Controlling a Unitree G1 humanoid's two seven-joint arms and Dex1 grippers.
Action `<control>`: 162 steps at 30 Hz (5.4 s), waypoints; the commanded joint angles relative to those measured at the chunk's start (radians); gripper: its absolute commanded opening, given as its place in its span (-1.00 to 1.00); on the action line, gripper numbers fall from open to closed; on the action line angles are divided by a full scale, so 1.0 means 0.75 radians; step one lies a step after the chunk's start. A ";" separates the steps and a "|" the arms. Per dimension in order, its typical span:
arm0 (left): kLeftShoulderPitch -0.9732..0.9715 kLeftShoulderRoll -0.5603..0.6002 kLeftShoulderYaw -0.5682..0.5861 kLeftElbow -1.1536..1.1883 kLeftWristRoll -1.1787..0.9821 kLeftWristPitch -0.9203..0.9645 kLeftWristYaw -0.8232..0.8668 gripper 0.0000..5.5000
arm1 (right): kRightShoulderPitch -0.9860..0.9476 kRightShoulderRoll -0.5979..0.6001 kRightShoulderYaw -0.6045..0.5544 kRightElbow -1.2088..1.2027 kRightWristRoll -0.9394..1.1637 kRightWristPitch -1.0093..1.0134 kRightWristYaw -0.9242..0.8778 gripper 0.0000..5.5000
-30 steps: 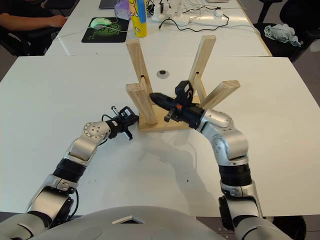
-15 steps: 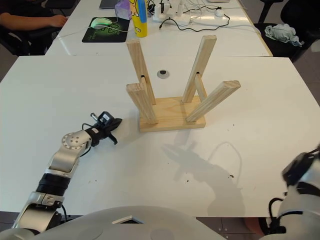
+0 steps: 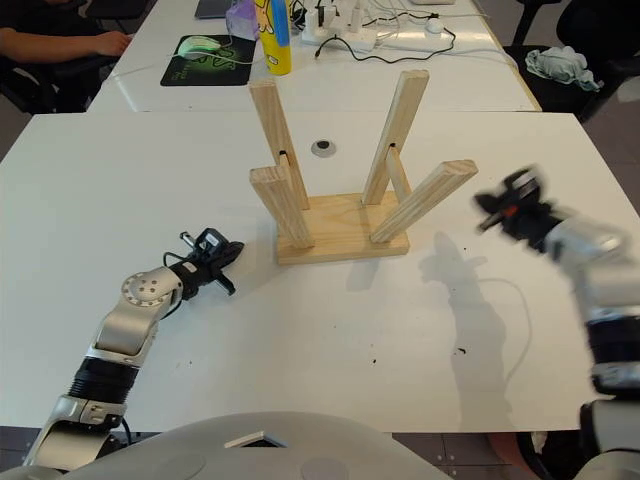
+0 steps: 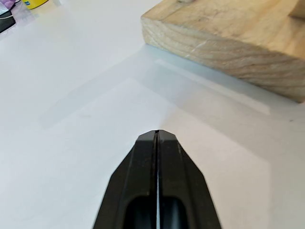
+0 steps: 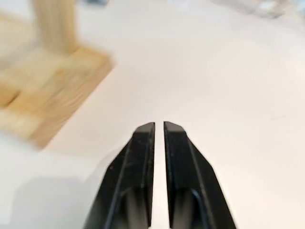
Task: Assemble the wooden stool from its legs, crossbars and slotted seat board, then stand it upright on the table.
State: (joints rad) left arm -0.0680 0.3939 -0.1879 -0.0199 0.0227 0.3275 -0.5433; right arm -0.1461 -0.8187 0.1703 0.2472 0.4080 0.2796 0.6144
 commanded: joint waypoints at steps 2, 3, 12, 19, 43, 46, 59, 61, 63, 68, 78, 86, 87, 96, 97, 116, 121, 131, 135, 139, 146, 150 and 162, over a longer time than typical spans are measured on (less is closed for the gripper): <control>-0.008 -0.036 -0.062 -0.020 0.025 0.066 0.015 -1.00 | 0.047 0.108 0.016 -0.069 -0.112 -0.038 0.008 -0.88; -0.014 -0.041 -0.075 -0.018 0.033 0.072 0.019 -1.00 | 0.048 0.130 0.026 -0.067 -0.138 -0.044 0.008 -0.88; -0.064 -0.069 -0.153 0.017 0.060 0.092 0.004 -1.00 | 0.054 0.189 0.030 -0.044 -0.264 -0.101 0.100 -0.88; 0.077 0.060 -0.145 -0.153 0.010 0.131 -0.104 -1.00 | 0.225 0.157 0.086 -0.340 -0.209 -0.078 0.302 -0.88; 0.333 0.274 0.288 -0.094 -0.390 -0.428 -0.423 -0.36 | 0.320 0.120 -0.305 -0.380 0.037 -0.061 0.488 -0.05; 0.276 0.267 0.264 -0.085 -0.417 -0.413 -0.482 -0.21 | 0.279 0.135 -0.283 -0.380 0.034 -0.052 0.516 0.11; -0.039 0.219 0.057 0.196 -0.324 -0.490 -0.669 -0.06 | 0.046 0.246 -0.087 -0.131 -0.123 -0.202 0.651 0.27; -0.060 0.225 0.036 0.236 -0.305 -0.518 -0.699 -0.06 | 0.020 0.253 -0.074 -0.103 -0.130 -0.209 0.675 0.27; -0.074 0.229 0.026 0.265 -0.295 -0.536 -0.720 -0.06 | -0.001 0.259 -0.067 -0.082 -0.137 -0.217 0.690 0.27; -0.095 0.227 0.016 0.312 -0.277 -0.579 -0.746 -0.06 | -0.032 0.262 -0.047 -0.047 -0.156 -0.235 0.716 0.27; -0.145 0.134 -0.016 0.319 -0.294 -0.566 -0.740 -0.04 | -0.044 0.280 -0.026 -0.010 -0.166 -0.228 0.762 -0.16; -0.118 0.161 -0.029 0.316 -0.296 -0.528 -0.797 -0.29 | -0.057 0.283 -0.024 0.007 -0.176 -0.226 0.793 -0.49; -0.116 0.168 -0.026 0.318 -0.301 -0.520 -0.805 -0.33 | -0.055 0.280 -0.026 0.003 -0.170 -0.223 0.803 -0.49; -0.098 0.193 0.002 0.189 -0.388 -0.395 -0.846 -0.60 | -0.040 0.238 -0.040 -0.081 -0.085 -0.111 0.927 -0.49; -0.090 0.200 0.004 0.148 -0.402 -0.366 -0.849 -0.60 | -0.035 0.229 -0.051 -0.115 -0.056 -0.068 0.941 -0.49; -0.180 0.410 0.337 -0.489 -1.371 0.949 -0.707 -0.62 | -0.137 -0.049 -0.359 -0.731 0.804 1.130 0.909 -0.55; -0.276 0.370 0.446 -0.368 -1.607 1.210 -0.560 -0.62 | -0.132 -0.056 -0.391 -0.714 0.909 1.334 0.824 -0.56; -0.240 0.377 0.452 -0.352 -1.692 1.359 -0.447 -0.27 | -0.015 -0.084 -0.328 -0.798 0.931 1.423 0.780 -0.61; -0.121 0.488 0.330 -0.545 -1.564 1.238 -0.600 -0.07 | 0.000 -0.069 -0.319 -0.785 0.910 1.381 0.758 -0.63; -0.046 0.629 0.213 -0.604 -1.359 1.046 -0.762 0.10 | 0.011 -0.063 -0.311 -0.771 0.868 1.313 0.751 -0.63; 0.091 0.698 0.094 -0.588 -1.048 0.680 -0.847 0.10 | 0.120 -0.009 -0.298 -0.811 0.717 1.100 0.676 -0.63; 0.136 0.677 0.122 -0.573 -1.086 0.668 -0.828 0.11 | 0.152 0.012 -0.305 -0.808 0.708 1.070 0.664 -0.63; 0.260 0.679 -0.010 -0.524 -0.669 0.239 -0.755 0.11 | 0.194 0.051 -0.231 -0.892 0.497 0.780 0.645 -0.63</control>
State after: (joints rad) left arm 0.0647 0.8892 -0.1317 -0.4440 -0.6138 0.5634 -1.1385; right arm -0.0014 -0.7985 -0.0103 -0.4031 0.8414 0.9598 1.1367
